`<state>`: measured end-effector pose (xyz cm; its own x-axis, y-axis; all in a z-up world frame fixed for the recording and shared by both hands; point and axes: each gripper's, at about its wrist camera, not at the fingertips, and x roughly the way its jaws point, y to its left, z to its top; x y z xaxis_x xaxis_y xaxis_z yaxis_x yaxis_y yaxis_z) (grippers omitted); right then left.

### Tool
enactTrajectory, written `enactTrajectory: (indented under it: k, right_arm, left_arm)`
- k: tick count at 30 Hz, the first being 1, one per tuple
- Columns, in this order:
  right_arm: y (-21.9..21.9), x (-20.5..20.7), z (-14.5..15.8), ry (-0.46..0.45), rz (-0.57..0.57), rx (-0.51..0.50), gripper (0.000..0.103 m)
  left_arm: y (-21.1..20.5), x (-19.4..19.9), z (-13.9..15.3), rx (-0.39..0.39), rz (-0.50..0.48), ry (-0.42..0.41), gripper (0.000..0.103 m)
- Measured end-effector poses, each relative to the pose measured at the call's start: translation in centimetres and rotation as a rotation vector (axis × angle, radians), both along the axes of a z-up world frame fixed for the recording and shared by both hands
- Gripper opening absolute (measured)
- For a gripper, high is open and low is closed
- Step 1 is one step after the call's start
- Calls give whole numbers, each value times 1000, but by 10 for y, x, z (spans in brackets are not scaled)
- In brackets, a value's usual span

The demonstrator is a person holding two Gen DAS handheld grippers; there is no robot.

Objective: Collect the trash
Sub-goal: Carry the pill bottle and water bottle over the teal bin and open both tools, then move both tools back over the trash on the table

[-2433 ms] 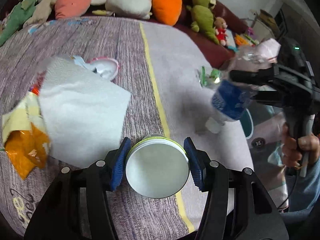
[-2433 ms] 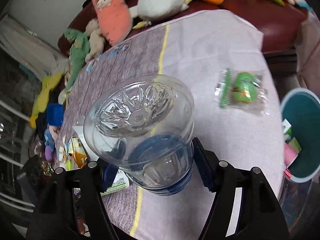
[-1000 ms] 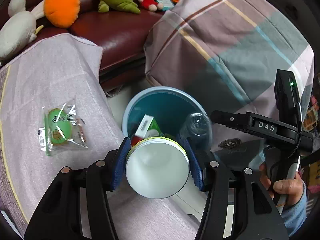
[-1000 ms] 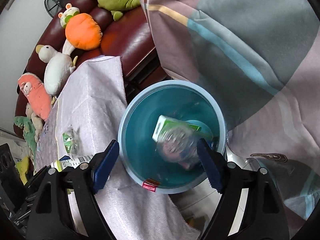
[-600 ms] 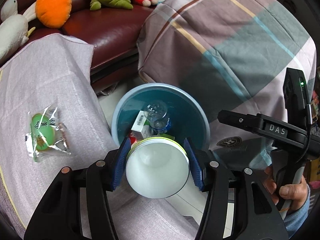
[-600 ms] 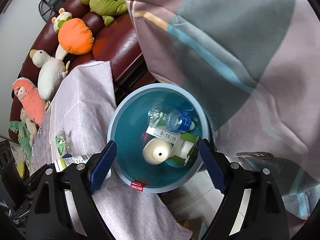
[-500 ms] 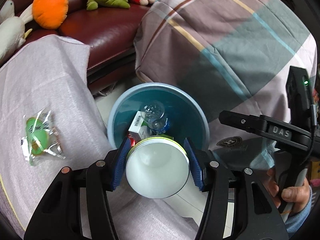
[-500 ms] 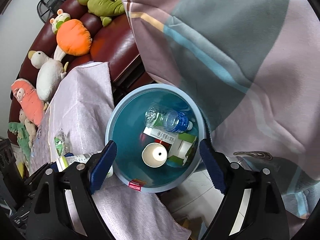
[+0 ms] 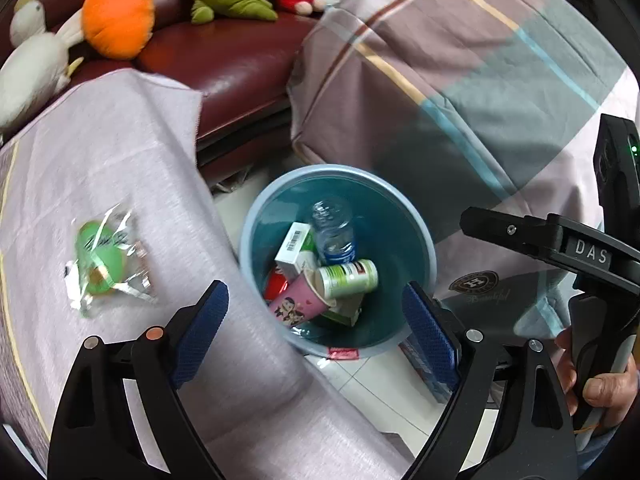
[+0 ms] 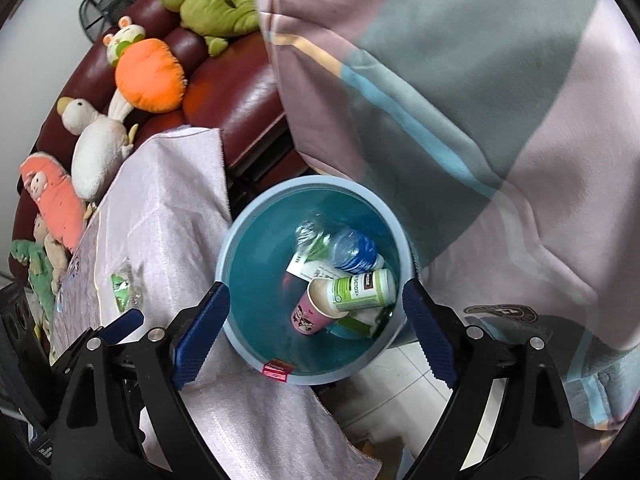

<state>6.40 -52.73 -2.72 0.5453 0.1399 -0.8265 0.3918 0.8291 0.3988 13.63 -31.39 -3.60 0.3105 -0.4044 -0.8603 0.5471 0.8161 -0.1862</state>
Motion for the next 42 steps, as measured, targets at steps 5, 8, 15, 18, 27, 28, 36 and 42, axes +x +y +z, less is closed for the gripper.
enactTrajectory:
  k: [5, 8, 15, 18, 27, 28, 36, 42]
  right_arm:
    - [24, 2, 10, -31, 60, -19, 84]
    - [47, 5, 12, -16, 120, -30, 84]
    - [109, 8, 17, 30, 220, -80, 84]
    - [138, 8, 23, 30, 264, -100, 84]
    - [221, 9, 39, 45, 370, -148, 84]
    - [234, 8, 41, 42, 389, -148, 84]
    - [323, 8, 50, 29, 552, -140, 84]
    - [393, 11, 47, 50, 680, -128, 84]
  left_arm:
    - [29, -6, 5, -13, 42, 1, 89]
    - [48, -12, 7, -16, 66, -3, 89]
    - [114, -27, 20, -39, 148, -22, 89]
    - [145, -34, 25, -36, 186, -31, 89]
    - [253, -70, 48, -44, 324, -94, 89]
    - [267, -75, 51, -43, 343, -104, 89]
    - [369, -113, 70, -27, 473, -185, 90]
    - [442, -140, 67, -35, 568, -200, 94]
